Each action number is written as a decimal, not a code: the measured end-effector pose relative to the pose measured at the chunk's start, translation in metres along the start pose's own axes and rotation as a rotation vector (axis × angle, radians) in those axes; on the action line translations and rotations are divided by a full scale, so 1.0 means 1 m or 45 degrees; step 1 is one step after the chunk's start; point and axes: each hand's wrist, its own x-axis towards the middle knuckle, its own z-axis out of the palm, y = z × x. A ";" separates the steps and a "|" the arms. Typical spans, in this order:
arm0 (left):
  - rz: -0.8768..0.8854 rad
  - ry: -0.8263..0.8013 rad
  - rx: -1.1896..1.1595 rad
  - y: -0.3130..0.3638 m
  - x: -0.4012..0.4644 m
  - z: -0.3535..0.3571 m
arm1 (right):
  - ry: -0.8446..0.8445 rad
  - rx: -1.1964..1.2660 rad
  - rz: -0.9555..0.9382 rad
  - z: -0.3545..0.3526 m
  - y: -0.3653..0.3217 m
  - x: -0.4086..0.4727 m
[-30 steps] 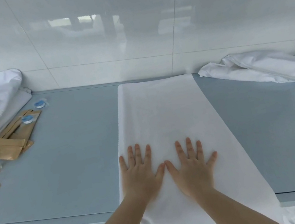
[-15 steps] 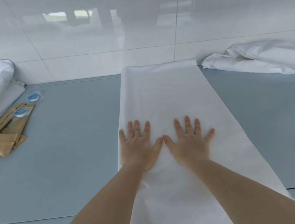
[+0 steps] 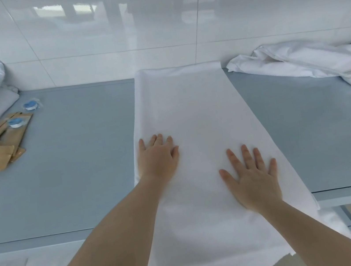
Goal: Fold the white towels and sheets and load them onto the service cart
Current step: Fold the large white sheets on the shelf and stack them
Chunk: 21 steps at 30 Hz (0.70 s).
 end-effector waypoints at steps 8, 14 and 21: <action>0.005 -0.190 -0.011 0.009 -0.095 0.002 | -0.019 -0.010 -0.032 -0.001 -0.001 0.001; -0.091 -0.001 -0.135 0.013 -0.182 -0.008 | -0.158 0.012 -0.030 -0.016 -0.008 -0.008; -0.505 0.187 -0.704 0.014 -0.236 -0.020 | -0.168 -0.009 -0.400 -0.004 -0.030 -0.076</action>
